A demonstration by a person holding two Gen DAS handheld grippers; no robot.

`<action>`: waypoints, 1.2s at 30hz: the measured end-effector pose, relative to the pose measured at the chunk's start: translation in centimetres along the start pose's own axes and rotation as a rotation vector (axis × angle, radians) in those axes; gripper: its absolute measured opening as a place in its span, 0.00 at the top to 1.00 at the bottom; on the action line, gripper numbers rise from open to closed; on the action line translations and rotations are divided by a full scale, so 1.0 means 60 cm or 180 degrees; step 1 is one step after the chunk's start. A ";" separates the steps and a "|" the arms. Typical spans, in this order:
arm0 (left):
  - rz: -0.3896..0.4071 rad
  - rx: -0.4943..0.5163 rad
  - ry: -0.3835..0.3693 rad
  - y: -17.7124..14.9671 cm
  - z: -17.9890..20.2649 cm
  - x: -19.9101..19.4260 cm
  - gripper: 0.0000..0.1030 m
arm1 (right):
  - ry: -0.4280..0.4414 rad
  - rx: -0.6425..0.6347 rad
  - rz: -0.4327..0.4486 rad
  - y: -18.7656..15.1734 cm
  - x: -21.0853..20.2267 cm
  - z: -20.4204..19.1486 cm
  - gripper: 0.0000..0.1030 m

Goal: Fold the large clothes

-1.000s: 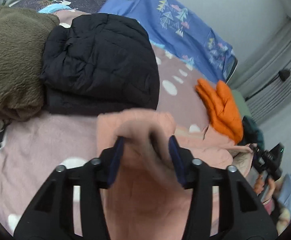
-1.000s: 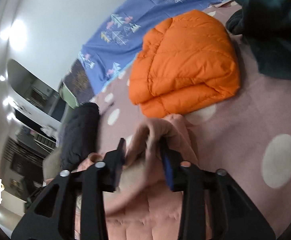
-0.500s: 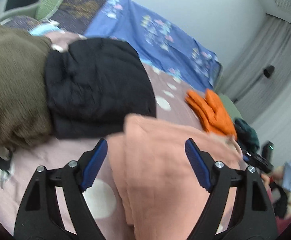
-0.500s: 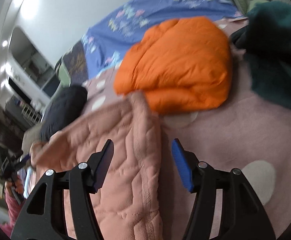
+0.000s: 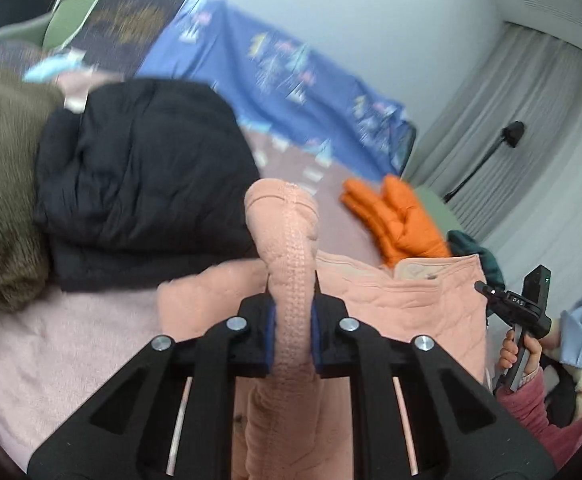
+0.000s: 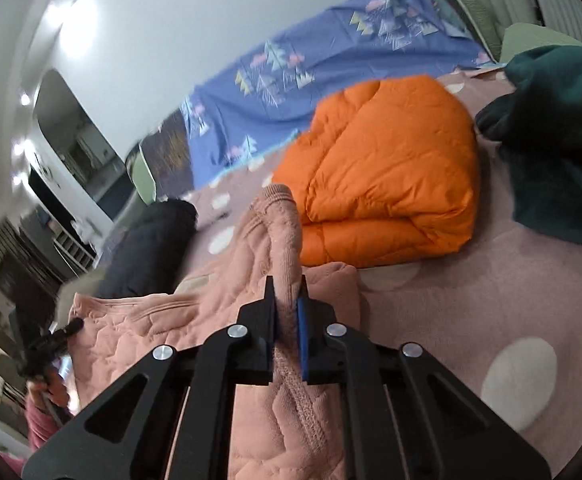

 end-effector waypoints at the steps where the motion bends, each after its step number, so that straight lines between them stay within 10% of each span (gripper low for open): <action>1: -0.0003 -0.0001 0.0079 -0.003 -0.004 0.001 0.87 | -0.0199 -0.0003 -0.0054 -0.004 0.010 0.009 0.91; 5: -0.0496 -0.0239 0.0598 -0.035 -0.084 0.092 0.83 | -0.0736 0.0252 -0.0699 -0.043 0.133 0.081 0.88; 10: -0.0318 -0.0409 0.0602 -0.041 -0.088 0.072 0.60 | -0.0877 0.0637 -0.0454 -0.038 0.076 0.098 0.54; 16: 0.0085 0.0039 0.0676 -0.015 0.026 0.004 0.58 | -0.0782 -0.0169 -0.0107 -0.021 0.041 -0.067 0.54; 21: -0.0248 0.0504 0.0700 -0.028 0.136 0.098 0.55 | -0.0538 -0.0904 -0.0444 -0.052 0.166 -0.198 0.54; 24: -0.0504 0.0549 0.1397 -0.043 0.092 0.187 0.40 | -0.0811 -0.0981 -0.0647 -0.067 0.258 -0.166 0.54; 30: -0.0502 0.0635 0.1545 -0.061 0.066 0.214 0.39 | -0.1023 -0.1150 -0.0474 -0.071 0.272 -0.168 0.53; 36: -0.0271 0.0383 0.0861 -0.024 0.113 0.147 0.35 | -0.0477 -0.0657 -0.0371 -0.044 0.212 -0.200 0.51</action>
Point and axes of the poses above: each gripper's, at about its wrist camera, not at the fingertips, and x roughly the way its jaws point, z to its right, y to its top, the point moved 5 cm from there along x, roughly the way its jaws point, and after that the axes turned 12 degrees about -z, right-handed, at the moved point
